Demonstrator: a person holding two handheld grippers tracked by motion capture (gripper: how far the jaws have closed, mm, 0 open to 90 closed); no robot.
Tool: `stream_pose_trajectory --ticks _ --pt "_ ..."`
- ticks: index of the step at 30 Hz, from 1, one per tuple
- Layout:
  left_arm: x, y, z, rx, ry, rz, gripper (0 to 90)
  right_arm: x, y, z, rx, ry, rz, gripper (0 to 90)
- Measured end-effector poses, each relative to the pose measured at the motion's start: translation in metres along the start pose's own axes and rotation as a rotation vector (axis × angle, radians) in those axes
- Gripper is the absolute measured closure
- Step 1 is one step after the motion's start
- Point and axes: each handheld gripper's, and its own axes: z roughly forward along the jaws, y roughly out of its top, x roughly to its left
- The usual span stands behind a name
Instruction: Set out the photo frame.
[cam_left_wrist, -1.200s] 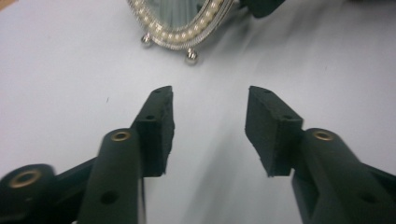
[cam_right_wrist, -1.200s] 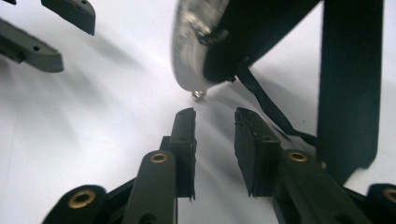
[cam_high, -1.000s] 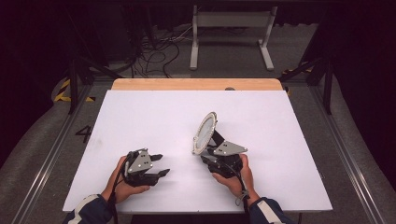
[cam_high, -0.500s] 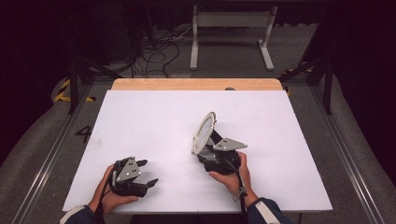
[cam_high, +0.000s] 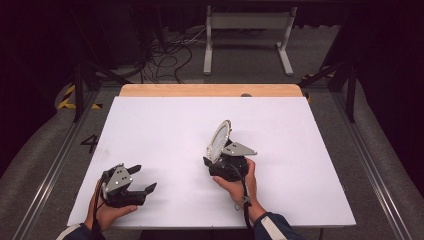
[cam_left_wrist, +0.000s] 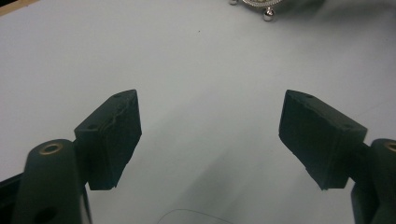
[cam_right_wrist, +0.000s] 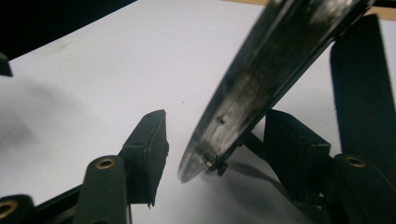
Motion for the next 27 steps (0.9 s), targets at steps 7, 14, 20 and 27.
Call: stream_pose_trajectory --ticks 7,14,20,27 --pt "-0.003 0.001 0.004 0.004 -0.010 0.013 21.3 0.004 -0.004 0.007 -0.035 -0.075 0.056 49.6" --pt "-0.002 0.002 0.008 0.017 -0.017 0.018 21.2 -0.001 -0.007 0.001 -0.024 -0.054 0.052 58.5" --pt "-0.006 0.003 0.011 0.024 -0.019 0.027 20.8 -0.008 -0.010 -0.005 -0.016 -0.015 0.054 61.2" --pt "-0.008 0.002 0.013 0.040 -0.033 0.043 20.4 -0.010 -0.008 -0.003 -0.034 -0.019 0.041 58.4"
